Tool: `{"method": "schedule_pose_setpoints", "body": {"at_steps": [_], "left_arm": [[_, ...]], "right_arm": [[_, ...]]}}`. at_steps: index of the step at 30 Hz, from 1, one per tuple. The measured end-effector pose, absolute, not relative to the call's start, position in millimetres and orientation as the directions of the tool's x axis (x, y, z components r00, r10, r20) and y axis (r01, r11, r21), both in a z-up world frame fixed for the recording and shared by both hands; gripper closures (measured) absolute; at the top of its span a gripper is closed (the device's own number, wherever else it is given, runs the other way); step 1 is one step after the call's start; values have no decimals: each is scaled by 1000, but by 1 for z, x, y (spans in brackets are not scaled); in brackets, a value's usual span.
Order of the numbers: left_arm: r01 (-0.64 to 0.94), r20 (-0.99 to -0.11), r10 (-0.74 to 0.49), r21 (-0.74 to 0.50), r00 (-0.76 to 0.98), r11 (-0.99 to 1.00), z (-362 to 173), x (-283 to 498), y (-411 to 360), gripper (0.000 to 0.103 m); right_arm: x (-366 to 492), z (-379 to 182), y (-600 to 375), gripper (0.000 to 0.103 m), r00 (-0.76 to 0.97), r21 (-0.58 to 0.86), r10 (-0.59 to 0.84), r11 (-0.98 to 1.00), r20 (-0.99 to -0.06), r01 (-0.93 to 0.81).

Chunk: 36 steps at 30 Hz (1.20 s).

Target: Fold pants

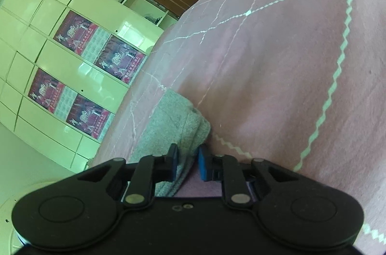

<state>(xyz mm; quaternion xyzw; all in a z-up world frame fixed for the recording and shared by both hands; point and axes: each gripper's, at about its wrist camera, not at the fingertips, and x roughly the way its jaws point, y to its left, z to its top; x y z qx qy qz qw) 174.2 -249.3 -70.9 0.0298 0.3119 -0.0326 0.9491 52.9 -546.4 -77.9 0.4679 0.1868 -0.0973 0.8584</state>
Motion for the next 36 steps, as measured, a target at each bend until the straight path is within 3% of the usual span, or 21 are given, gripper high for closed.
{"method": "schedule_pose_setpoints", "body": {"at_steps": [3, 5, 8, 12, 16, 19, 23, 24, 26, 27, 29, 33, 34, 36], "left_arm": [[85, -592, -51, 31, 804, 996, -69, 176, -247, 0], [99, -583, -102, -37, 806, 994, -59, 177, -233, 0], [149, -506, -180, -102, 843, 984, -45, 157, -192, 0], [104, -450, -130, -83, 883, 991, -33, 134, -102, 0], [-39, -376, 16, -53, 926, 998, -17, 118, 8, 0], [-141, -380, 99, -86, 920, 986, -12, 113, 81, 0], [-269, -364, 175, -228, 915, 936, -25, 95, 152, 0], [-296, -368, 182, -283, 912, 912, -32, 93, 165, 0], [-346, -373, 196, -391, 907, 853, -42, 92, 187, 0], [-364, -369, 211, -418, 905, 832, -48, 92, 193, 0], [-381, -377, 211, -460, 902, 802, -57, 95, 201, 0], [-390, -399, 206, -462, 894, 797, -69, 108, 203, 0], [-388, -409, 199, -455, 890, 802, -70, 111, 200, 0], [-380, -424, 182, -447, 887, 810, -72, 110, 198, 0]], "right_arm": [[56, -68, -541, 96, 906, 744, -7, 568, -424, 352], [58, -53, -534, 96, 912, 720, -13, 609, -409, 332], [64, -19, -513, 96, 933, 681, 10, 686, -361, 256], [85, 21, -455, 96, 943, 596, 86, 792, -322, 131], [109, 39, -371, 96, 936, 556, 188, 831, -298, 10], [122, 44, -303, 96, 923, 532, 258, 844, -285, -72], [132, 25, -199, 95, 865, 452, 382, 866, -326, -212], [134, 10, -172, 91, 823, 431, 438, 861, -362, -269], [140, -17, -127, 85, 684, 372, 487, 870, -543, -324], [130, -20, -120, 85, 697, 330, 458, 887, -552, -321], [108, -12, -134, 85, 764, 353, 473, 872, -438, -338], [107, 5, -153, 86, 791, 357, 444, 883, -421, -305], [110, 3, -154, 86, 788, 348, 439, 887, -433, -303], [129, -17, -144, 86, 707, 341, 421, 902, -569, -263]]}}
